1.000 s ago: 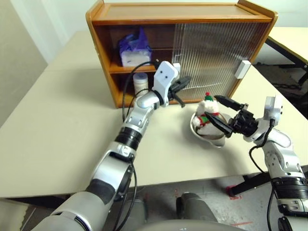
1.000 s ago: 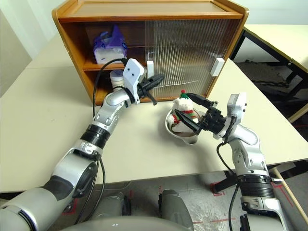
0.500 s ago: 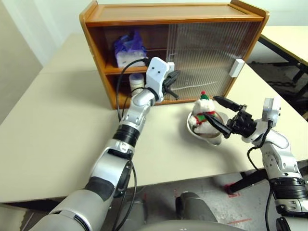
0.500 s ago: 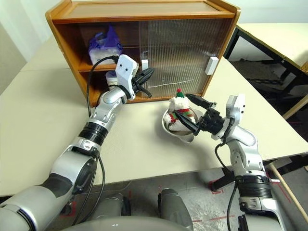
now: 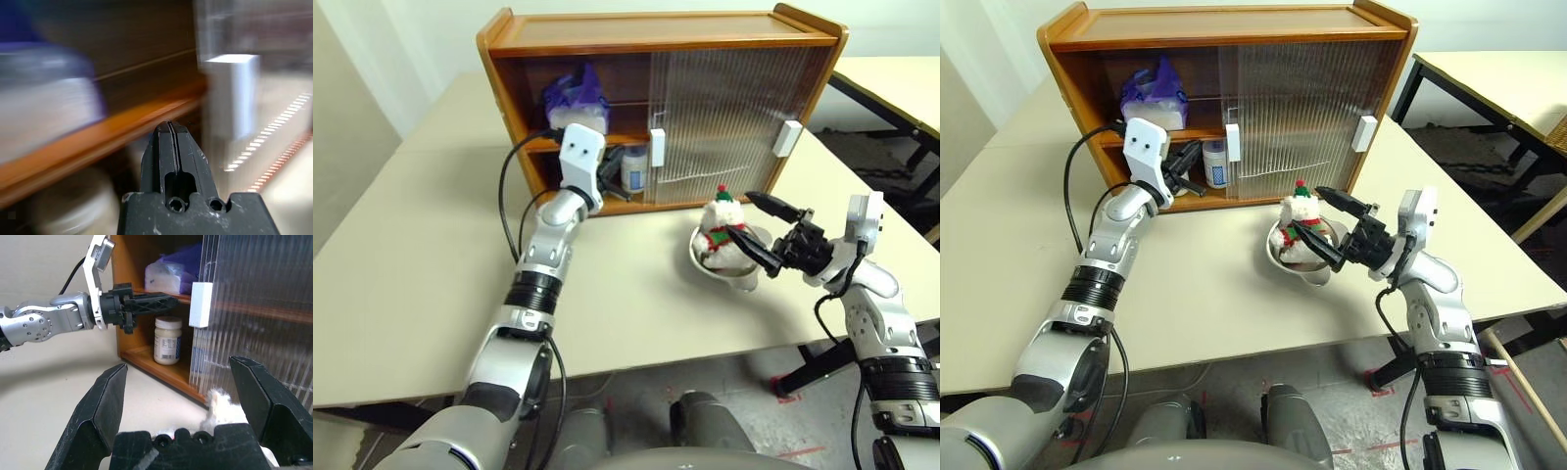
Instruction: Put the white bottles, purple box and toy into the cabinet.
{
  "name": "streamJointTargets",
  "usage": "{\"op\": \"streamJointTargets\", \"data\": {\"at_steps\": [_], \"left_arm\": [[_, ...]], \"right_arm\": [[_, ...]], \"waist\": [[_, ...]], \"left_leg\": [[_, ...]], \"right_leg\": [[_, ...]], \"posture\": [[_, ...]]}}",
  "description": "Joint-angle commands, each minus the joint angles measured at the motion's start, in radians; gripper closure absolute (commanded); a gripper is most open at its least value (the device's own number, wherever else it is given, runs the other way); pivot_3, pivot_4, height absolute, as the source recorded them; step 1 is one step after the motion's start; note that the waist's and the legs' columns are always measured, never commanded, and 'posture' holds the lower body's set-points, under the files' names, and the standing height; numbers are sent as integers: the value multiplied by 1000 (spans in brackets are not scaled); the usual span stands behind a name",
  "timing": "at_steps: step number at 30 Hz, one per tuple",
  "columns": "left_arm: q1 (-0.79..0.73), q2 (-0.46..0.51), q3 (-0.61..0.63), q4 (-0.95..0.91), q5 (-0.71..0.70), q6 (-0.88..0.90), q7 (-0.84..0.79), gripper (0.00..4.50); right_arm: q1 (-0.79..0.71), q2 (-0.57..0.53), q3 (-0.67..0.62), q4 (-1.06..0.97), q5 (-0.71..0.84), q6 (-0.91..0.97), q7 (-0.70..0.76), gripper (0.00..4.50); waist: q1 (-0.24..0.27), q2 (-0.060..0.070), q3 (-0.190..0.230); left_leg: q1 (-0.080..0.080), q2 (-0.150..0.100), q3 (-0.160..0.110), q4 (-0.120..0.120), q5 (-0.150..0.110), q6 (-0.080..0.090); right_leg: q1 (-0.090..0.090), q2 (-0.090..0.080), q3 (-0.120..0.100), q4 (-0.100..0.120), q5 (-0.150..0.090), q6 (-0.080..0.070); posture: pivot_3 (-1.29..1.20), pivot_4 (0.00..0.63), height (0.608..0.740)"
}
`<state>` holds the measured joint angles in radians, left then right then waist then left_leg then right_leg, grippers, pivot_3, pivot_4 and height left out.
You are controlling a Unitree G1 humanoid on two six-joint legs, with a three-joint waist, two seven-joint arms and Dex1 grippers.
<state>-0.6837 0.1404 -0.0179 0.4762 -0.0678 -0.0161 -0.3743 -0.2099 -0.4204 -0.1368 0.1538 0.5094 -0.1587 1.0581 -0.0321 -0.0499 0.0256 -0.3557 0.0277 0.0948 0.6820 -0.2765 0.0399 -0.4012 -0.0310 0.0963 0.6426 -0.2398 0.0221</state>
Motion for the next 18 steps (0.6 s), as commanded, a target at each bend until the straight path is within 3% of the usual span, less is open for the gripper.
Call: {"op": "streamJointTargets", "data": {"at_steps": [1,10,18], "left_arm": [[26,-20,-41,-66,-21,-8,-72,4484],[94,-27,-85,-206,-58,-12,-193,4484],[-19,-98,-132,-58,-18,-56,-189,4484]], "right_arm": [[-16,2,15,0,-10,12,0,0],[9,-3,11,-37,-5,27,-16,0],[12,0,12,-41,-7,30,-24,0]], "waist": [[5,0,0],[19,0,0],[25,0,0]], "left_leg": [[0,0,0,0,0,0],[-4,0,0,-1,-2,0],[-9,-1,0,-1,-1,1]], "right_leg": [[1,0,0,-1,-1,0],[-1,-2,1,-2,-4,-1],[-5,-2,1,-5,-5,0]], "posture": [[63,0,740],[53,0,740],[41,0,740]]}}
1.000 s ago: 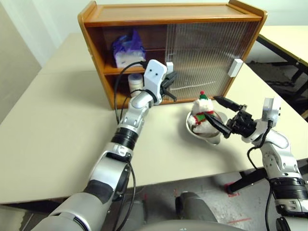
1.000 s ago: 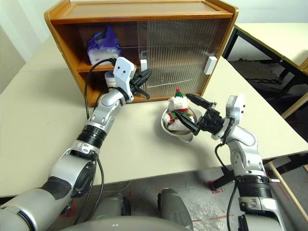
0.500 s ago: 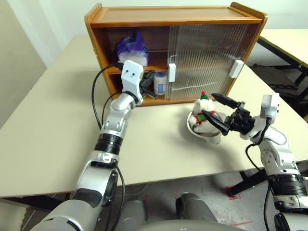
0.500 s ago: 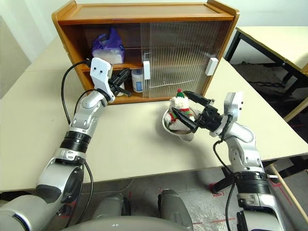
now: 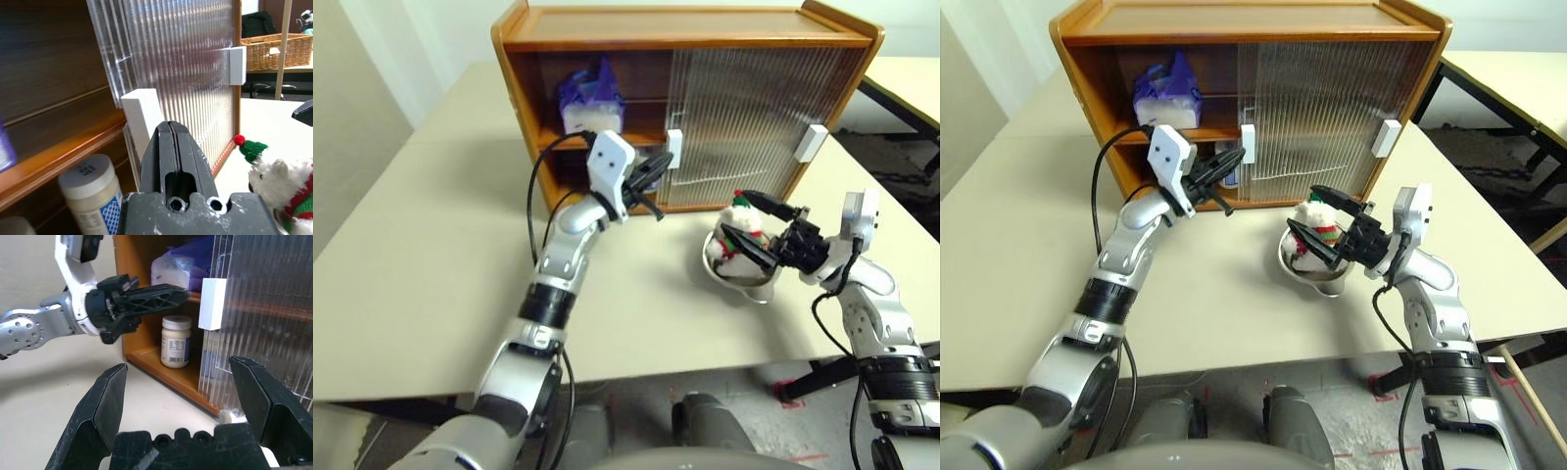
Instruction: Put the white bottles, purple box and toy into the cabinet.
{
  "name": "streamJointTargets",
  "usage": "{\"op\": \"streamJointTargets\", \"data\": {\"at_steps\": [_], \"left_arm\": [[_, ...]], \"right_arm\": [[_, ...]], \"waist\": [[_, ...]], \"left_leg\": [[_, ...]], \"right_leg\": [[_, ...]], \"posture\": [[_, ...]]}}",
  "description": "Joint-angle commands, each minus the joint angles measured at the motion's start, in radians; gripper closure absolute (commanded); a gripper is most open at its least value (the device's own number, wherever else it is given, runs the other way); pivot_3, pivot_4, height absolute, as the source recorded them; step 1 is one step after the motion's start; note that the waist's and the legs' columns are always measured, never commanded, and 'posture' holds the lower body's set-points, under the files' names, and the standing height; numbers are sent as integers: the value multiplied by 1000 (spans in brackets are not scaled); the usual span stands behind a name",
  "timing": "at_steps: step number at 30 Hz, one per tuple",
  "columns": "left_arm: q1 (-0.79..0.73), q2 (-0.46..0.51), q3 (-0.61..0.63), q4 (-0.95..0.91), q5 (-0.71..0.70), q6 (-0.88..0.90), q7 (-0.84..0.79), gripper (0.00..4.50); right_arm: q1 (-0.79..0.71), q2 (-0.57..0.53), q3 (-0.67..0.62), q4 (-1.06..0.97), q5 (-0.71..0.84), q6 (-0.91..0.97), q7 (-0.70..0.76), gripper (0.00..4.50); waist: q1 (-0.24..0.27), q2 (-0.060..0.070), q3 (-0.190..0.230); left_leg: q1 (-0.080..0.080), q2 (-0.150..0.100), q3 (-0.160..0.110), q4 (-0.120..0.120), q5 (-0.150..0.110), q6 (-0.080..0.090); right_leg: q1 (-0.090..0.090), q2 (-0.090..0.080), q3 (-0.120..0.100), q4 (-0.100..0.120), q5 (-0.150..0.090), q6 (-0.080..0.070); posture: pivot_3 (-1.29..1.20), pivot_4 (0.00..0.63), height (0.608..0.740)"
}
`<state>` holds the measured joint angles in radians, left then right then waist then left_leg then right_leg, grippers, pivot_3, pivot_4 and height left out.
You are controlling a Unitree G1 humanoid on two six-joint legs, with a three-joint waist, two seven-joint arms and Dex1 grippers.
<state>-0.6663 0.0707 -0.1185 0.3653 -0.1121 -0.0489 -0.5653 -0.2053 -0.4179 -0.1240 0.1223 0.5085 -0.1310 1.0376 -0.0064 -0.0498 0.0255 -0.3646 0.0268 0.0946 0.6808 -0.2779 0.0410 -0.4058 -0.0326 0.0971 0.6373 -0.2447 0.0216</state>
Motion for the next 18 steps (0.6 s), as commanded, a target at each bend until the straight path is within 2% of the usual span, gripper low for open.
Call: {"op": "streamJointTargets", "data": {"at_steps": [1,8,18], "left_arm": [[-51,-39,-39,76,35,-19,10,4484],[-127,-88,-51,215,89,-29,90,4484],[-157,-101,-25,266,122,-13,230,4484]], "right_arm": [[7,-3,-1,-9,-6,1,-3,0],[8,-4,-2,-7,-9,-3,-3,0],[14,-4,0,-19,-11,3,-6,0]], "waist": [[-2,0,0],[-7,0,0],[-4,0,0]], "left_leg": [[-1,0,0,0,0,0],[-3,0,0,0,1,3],[-4,0,-1,0,1,2]], "right_leg": [[0,0,0,-1,0,0],[-1,1,0,-3,0,1],[-2,0,0,-3,1,1]], "posture": [[37,0,740],[32,0,740],[32,0,740]]}}
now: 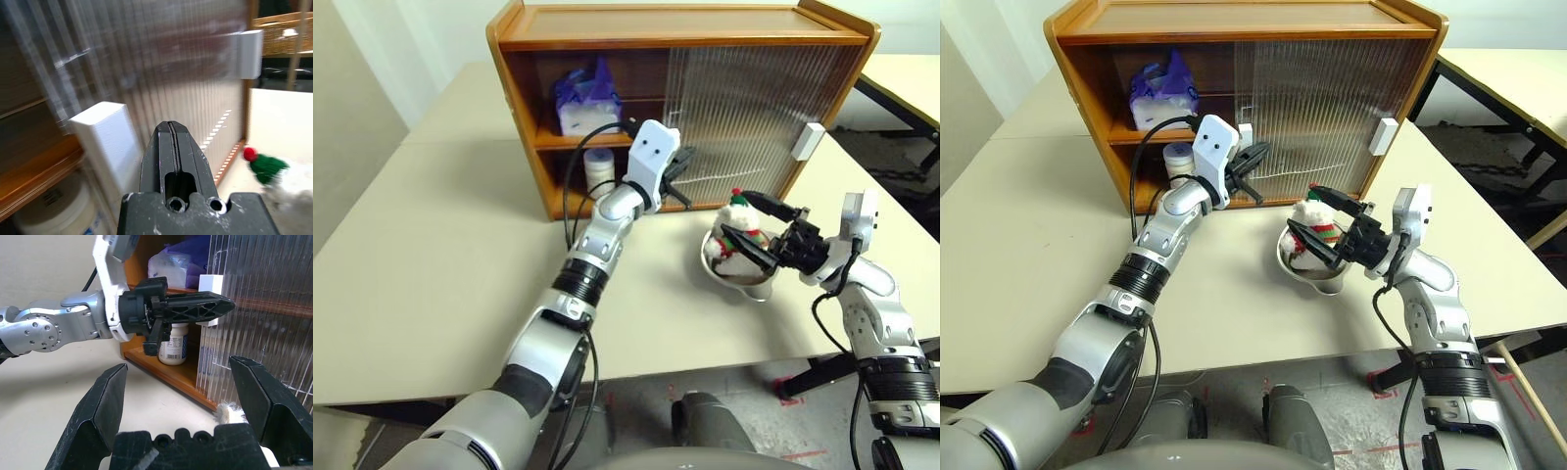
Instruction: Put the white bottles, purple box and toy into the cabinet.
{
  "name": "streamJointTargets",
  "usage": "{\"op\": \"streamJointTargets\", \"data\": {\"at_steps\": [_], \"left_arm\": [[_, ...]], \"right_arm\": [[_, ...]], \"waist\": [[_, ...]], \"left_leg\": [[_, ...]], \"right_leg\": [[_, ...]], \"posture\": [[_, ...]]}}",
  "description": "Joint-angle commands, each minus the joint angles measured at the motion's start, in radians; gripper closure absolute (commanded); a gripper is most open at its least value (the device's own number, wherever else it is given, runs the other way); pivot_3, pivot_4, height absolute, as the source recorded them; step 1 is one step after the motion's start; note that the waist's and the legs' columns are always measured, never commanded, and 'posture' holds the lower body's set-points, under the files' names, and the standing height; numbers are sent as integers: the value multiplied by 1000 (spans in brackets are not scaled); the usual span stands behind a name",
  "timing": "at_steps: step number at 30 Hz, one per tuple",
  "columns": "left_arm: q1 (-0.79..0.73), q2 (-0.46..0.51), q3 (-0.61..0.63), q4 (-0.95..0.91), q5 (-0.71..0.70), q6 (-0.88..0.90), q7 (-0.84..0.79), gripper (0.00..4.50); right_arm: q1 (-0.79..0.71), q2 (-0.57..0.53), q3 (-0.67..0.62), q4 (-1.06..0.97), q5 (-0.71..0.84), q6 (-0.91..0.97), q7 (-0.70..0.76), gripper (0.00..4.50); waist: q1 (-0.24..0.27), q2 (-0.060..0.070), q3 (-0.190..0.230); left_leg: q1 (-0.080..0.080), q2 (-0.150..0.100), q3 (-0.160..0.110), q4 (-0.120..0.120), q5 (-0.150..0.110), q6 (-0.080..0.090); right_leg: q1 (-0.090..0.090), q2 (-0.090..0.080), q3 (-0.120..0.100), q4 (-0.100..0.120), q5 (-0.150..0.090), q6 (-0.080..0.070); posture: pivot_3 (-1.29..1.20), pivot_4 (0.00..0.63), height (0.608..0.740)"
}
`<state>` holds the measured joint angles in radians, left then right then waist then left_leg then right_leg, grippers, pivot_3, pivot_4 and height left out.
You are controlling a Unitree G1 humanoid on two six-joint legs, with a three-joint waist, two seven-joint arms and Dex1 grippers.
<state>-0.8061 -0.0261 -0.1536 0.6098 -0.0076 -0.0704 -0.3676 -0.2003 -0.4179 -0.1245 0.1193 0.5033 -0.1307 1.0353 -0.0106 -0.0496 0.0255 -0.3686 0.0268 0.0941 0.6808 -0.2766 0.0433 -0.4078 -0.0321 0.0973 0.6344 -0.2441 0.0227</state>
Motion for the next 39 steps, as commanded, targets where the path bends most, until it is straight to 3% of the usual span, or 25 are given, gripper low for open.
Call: {"op": "streamJointTargets", "data": {"at_steps": [1,13,39], "left_arm": [[-16,-4,12,19,20,15,45,4484],[7,-8,25,-39,17,71,102,4484],[136,124,78,-249,9,192,138,4484]], "right_arm": [[9,-4,1,-16,-6,3,-3,0],[6,1,3,4,-6,-9,12,0],[3,14,5,18,-10,-13,28,0]], "waist": [[0,0,0],[-2,0,0],[-26,0,0]], "left_leg": [[0,0,0,0,0,0],[1,0,0,0,-1,-2],[5,1,1,0,-2,-3]], "right_leg": [[0,0,0,0,0,0],[0,1,0,0,0,0],[1,1,1,3,2,-2]], "posture": [[32,0,740],[37,0,740],[68,0,740]]}}
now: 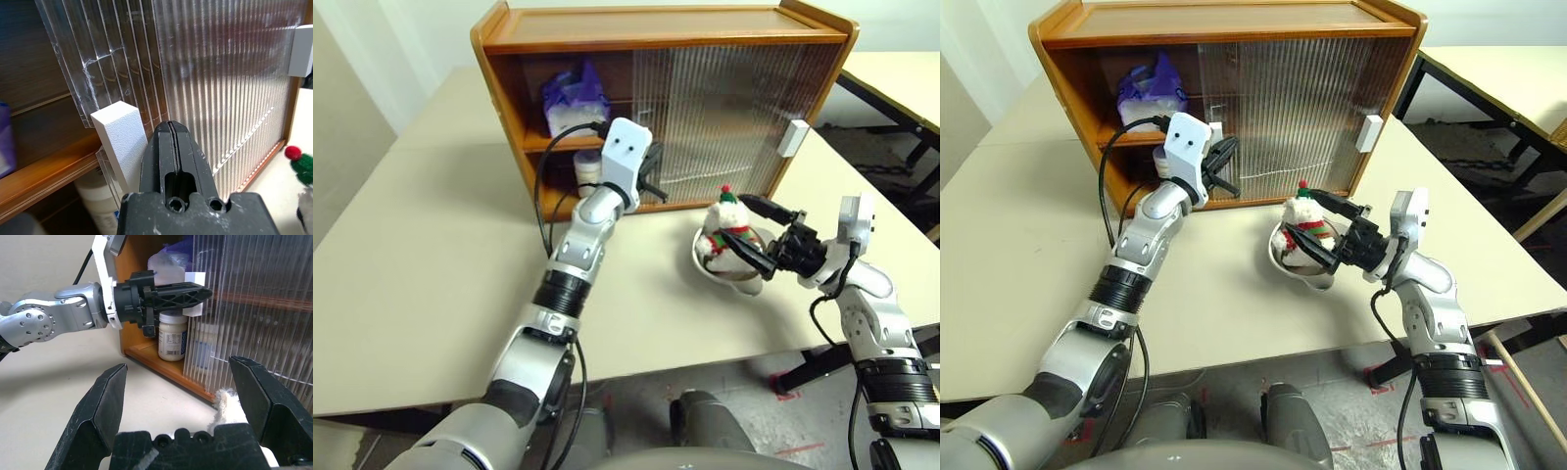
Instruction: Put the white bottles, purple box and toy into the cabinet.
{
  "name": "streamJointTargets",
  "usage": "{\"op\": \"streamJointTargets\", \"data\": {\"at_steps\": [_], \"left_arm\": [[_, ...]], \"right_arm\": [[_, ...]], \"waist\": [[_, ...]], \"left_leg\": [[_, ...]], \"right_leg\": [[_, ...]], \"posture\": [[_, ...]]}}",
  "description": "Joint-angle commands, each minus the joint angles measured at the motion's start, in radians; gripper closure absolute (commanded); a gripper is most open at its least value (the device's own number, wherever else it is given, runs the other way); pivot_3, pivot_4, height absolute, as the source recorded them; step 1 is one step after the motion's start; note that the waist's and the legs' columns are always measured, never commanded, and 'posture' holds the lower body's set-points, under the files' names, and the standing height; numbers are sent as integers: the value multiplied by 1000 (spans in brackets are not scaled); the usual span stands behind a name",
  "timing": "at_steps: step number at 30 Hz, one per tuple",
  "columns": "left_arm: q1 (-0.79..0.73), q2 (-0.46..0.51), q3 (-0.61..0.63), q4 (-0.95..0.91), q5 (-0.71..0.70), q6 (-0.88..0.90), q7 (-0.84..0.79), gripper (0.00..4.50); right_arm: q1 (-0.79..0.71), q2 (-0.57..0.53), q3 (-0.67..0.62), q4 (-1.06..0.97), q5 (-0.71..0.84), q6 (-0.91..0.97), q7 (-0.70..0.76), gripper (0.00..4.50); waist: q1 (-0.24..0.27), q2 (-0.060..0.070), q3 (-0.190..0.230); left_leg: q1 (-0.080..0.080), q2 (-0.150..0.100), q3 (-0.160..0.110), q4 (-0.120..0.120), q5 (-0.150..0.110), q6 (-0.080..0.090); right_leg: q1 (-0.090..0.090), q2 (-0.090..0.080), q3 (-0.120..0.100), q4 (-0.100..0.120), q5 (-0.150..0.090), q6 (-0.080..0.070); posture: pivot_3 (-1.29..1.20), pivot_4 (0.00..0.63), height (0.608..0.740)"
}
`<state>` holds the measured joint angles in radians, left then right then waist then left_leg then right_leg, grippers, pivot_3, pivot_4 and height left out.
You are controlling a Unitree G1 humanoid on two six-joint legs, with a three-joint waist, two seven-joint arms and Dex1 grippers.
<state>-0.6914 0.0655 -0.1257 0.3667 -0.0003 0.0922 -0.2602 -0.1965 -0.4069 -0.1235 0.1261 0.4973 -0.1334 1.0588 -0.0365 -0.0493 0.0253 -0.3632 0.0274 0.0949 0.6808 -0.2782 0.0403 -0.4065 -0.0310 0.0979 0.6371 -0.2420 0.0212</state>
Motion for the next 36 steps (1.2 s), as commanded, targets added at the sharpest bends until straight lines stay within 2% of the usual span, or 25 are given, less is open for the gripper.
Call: {"op": "streamJointTargets", "data": {"at_steps": [1,8,20,36], "left_arm": [[26,45,59,-8,1,30,32,4484],[42,89,86,-21,-6,34,34,4484],[137,152,139,-140,-12,87,46,4484],[244,253,218,-271,-29,137,58,4484]], "right_arm": [[-3,4,5,7,-3,-6,2,0],[-12,13,0,-3,24,12,11,0],[-21,29,3,4,51,24,45,0],[-46,37,2,62,43,9,91,0]], "waist": [[0,0,0],[0,-1,0],[0,0,1],[3,0,1]], "left_leg": [[1,0,0,0,0,0],[9,0,0,0,0,-1],[10,3,-3,0,0,-1],[10,4,-2,-1,0,-1]], "right_leg": [[1,0,0,0,0,0],[4,2,3,6,1,1],[1,14,10,7,5,-3],[0,14,11,8,4,-5]], "posture": [[72,0,740],[89,0,740],[106,0,740],[146,0,740]]}}
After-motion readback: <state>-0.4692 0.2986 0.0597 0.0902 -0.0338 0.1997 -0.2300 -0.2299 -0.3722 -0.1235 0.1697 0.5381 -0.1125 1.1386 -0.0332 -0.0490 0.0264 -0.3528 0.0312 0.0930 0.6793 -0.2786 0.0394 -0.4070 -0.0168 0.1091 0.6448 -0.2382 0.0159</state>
